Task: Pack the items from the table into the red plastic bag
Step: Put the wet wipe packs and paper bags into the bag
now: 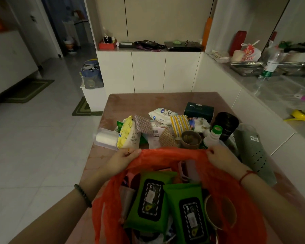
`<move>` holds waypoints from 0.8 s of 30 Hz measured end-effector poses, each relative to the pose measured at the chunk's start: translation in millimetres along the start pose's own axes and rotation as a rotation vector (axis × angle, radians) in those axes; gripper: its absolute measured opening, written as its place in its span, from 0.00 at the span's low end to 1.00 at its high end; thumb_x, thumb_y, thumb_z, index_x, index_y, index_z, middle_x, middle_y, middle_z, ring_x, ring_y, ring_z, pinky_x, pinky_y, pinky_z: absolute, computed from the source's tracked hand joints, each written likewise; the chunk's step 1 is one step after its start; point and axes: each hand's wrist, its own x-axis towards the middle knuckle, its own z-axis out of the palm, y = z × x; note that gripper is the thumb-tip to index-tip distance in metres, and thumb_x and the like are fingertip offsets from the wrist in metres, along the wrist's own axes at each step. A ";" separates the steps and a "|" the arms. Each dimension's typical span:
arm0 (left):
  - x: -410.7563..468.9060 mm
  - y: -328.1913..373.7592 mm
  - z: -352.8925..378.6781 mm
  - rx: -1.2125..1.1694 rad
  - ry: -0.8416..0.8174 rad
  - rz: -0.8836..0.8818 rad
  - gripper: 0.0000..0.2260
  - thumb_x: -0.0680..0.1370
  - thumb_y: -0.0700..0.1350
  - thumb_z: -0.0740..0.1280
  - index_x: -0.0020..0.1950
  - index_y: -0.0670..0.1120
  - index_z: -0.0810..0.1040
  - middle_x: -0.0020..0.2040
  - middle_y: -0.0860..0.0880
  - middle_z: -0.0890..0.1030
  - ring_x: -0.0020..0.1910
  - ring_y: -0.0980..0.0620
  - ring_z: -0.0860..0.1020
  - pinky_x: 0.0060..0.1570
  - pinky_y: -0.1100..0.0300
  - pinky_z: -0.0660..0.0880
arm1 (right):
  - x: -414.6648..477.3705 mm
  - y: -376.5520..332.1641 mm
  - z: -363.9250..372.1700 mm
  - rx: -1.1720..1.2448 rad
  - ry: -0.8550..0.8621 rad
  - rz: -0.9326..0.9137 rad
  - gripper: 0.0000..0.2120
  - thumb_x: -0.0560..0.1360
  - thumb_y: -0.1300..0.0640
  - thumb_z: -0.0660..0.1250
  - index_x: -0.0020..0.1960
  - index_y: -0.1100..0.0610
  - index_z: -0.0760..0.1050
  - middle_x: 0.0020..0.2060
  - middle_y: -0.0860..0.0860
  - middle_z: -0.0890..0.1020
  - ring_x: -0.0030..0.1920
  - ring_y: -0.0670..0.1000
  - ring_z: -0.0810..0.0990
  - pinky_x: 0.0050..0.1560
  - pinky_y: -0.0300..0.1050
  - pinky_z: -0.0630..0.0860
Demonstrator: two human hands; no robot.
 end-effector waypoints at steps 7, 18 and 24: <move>17.7 -2.6 -7.1 -0.151 0.099 -0.183 0.13 0.77 0.55 0.60 0.44 0.49 0.80 0.43 0.46 0.82 0.44 0.46 0.81 0.53 0.53 0.77 | 63.0 -77.6 12.1 0.322 0.027 -0.144 0.19 0.76 0.57 0.63 0.66 0.58 0.69 0.64 0.55 0.74 0.61 0.54 0.74 0.56 0.46 0.72; 35.0 -28.2 -9.9 -0.298 0.178 -0.187 0.12 0.78 0.50 0.60 0.38 0.49 0.77 0.28 0.56 0.81 0.28 0.65 0.79 0.30 0.76 0.73 | 141.1 -99.0 71.1 0.080 -0.208 -0.111 0.04 0.74 0.62 0.63 0.46 0.62 0.75 0.39 0.54 0.76 0.44 0.55 0.76 0.49 0.48 0.75; 43.9 -39.8 -9.1 -0.323 0.172 -0.205 0.12 0.78 0.48 0.61 0.39 0.45 0.78 0.32 0.53 0.81 0.33 0.59 0.79 0.34 0.74 0.73 | 199.2 -136.3 61.9 0.934 -0.173 0.163 0.15 0.74 0.61 0.64 0.60 0.63 0.73 0.57 0.59 0.80 0.56 0.59 0.78 0.59 0.54 0.75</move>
